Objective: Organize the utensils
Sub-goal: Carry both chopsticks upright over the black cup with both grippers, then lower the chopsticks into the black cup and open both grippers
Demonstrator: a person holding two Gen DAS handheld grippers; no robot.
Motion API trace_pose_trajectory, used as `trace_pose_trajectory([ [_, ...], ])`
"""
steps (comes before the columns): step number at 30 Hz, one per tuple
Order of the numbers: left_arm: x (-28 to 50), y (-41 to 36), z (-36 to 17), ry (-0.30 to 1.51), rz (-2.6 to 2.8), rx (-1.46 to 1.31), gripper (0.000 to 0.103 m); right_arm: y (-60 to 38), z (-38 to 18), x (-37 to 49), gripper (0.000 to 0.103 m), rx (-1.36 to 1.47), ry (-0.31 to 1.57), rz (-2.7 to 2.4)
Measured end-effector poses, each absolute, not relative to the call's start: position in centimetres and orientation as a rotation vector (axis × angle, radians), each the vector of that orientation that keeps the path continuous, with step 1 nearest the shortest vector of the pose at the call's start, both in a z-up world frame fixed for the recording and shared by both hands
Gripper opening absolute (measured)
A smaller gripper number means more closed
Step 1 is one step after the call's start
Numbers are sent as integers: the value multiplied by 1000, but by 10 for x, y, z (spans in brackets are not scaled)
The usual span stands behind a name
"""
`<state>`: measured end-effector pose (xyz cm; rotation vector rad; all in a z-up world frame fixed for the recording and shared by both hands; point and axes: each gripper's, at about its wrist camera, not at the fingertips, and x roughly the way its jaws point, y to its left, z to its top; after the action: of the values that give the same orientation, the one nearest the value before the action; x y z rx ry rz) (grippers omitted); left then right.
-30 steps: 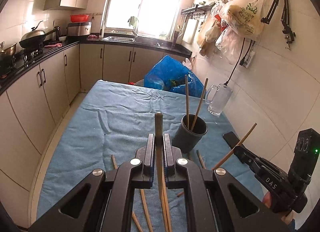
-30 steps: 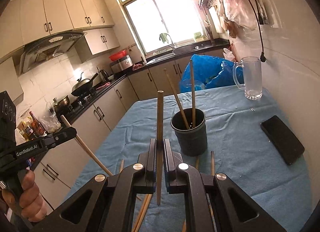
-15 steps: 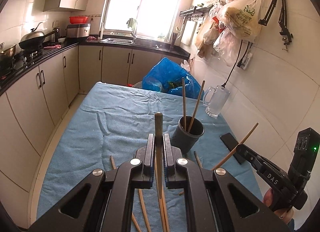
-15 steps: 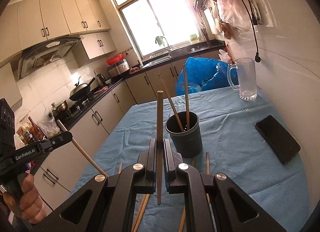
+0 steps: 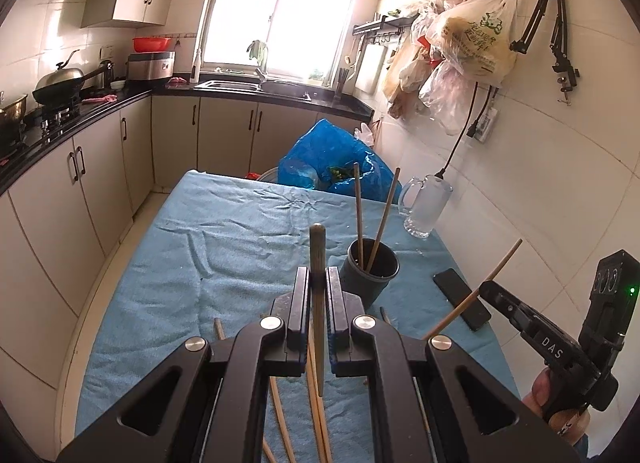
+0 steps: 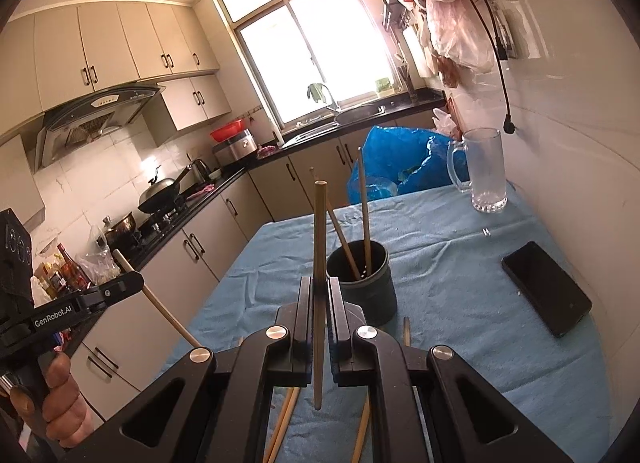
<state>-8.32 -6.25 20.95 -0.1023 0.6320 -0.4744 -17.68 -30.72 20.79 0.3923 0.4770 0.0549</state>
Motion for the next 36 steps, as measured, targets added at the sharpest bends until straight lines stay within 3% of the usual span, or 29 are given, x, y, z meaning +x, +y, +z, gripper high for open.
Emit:
trace_pose_trajectory([
  [26,-24,-124,304,491,-532,-104,7,-349,291,-130,6,362,325,5],
  [36,29,-157,270,576,-524,-137,7,-359,275,-79,6,350,360,-37],
])
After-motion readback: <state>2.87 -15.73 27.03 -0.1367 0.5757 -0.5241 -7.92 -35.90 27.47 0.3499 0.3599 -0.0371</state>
